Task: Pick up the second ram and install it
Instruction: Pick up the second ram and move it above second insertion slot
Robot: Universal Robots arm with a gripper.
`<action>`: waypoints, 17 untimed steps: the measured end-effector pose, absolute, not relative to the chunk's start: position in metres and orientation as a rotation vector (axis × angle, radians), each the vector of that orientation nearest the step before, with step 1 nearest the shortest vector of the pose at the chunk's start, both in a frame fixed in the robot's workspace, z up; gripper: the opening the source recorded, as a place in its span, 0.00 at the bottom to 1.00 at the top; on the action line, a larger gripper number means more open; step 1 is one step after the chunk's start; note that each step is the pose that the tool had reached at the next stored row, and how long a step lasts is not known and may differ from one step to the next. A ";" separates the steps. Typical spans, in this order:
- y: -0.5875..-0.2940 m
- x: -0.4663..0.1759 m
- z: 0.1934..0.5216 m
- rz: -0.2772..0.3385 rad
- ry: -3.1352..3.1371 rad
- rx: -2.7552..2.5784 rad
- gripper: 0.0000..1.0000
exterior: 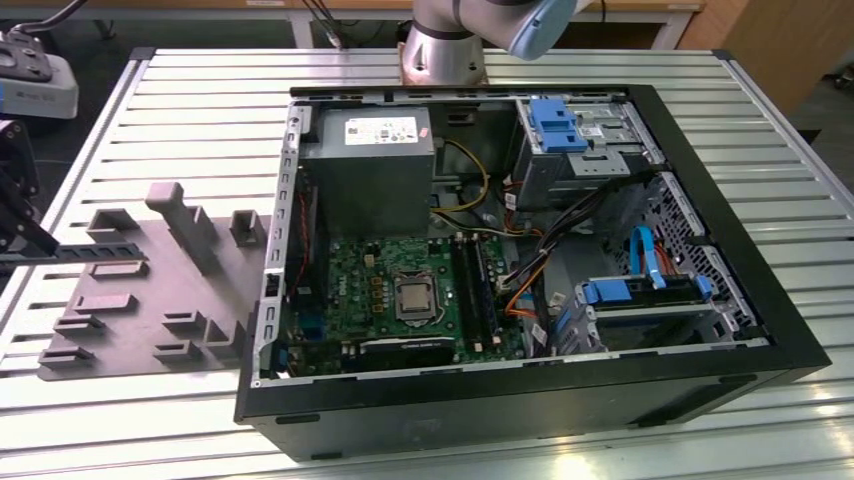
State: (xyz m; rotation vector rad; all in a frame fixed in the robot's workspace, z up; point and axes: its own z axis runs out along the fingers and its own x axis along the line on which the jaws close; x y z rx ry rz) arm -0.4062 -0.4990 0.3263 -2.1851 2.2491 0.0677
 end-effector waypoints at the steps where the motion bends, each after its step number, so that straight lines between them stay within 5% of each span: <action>1: -0.499 -0.406 0.327 0.068 2.249 -2.185 0.12; 17: -0.499 -0.406 0.336 0.067 2.249 -2.185 0.12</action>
